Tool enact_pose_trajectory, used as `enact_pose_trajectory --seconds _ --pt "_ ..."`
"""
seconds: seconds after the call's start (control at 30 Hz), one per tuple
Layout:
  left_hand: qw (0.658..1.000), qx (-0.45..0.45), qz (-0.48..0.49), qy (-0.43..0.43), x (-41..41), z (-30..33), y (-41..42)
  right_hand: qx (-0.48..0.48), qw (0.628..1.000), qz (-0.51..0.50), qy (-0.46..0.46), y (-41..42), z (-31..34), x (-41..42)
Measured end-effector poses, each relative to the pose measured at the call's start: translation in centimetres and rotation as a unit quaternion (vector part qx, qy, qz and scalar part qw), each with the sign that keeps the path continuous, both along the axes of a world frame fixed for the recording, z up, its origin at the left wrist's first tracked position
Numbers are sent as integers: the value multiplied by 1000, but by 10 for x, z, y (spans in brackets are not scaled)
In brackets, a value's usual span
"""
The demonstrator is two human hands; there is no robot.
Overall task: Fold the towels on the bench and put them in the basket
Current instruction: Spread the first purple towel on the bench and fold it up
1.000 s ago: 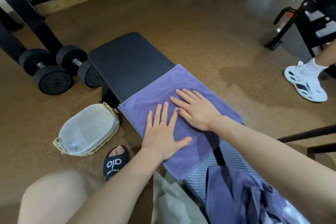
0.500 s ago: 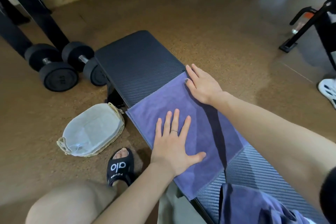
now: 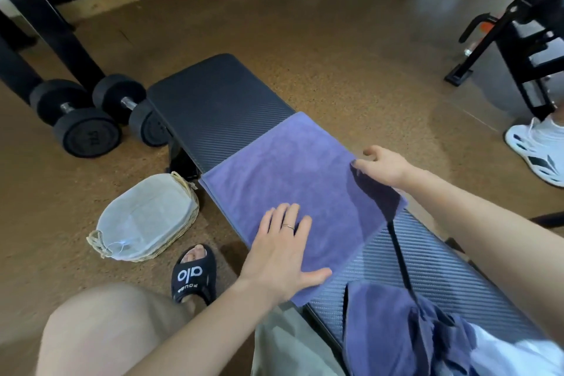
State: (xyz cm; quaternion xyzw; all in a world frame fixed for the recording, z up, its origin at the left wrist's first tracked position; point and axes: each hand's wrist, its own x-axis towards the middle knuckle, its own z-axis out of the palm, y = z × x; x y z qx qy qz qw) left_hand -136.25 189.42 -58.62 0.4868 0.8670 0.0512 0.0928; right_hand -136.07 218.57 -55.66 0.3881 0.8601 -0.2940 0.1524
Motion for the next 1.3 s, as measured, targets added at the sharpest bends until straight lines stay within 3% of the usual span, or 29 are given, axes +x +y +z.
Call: enact_pose_trajectory --seconds 0.1,0.37,0.53,0.63,0.73,0.8,0.93,1.03,1.17,1.3 --pt "996 5 -75 40 30 3 -12 -19 999 -24 -34 6 9 51" --pt "974 -76 -179 119 49 24 -39 -55 993 -84 67 5 8 98" --pt "968 -125 -178 125 59 17 -41 -120 981 -115 100 4 19 98" --pt "970 -101 -186 119 61 18 -43 -194 959 -148 140 7 29 97" --pt "990 -43 -128 53 50 36 -50 -297 923 -160 183 10 45 91" --pt "996 35 -54 -65 31 50 -56 -370 888 -163 218 9 56 81" --pt "955 136 75 -253 -25 69 -68 -409 854 -169 274 5 72 44" --pt "926 157 148 -311 -63 72 -73 -365 873 -139 292 2 72 5" --pt "807 225 268 -476 -104 63 -73 -239 924 -93 285 -2 60 -45" --pt "792 218 318 -473 -132 49 -70 -132 954 -59 264 -7 40 -94"
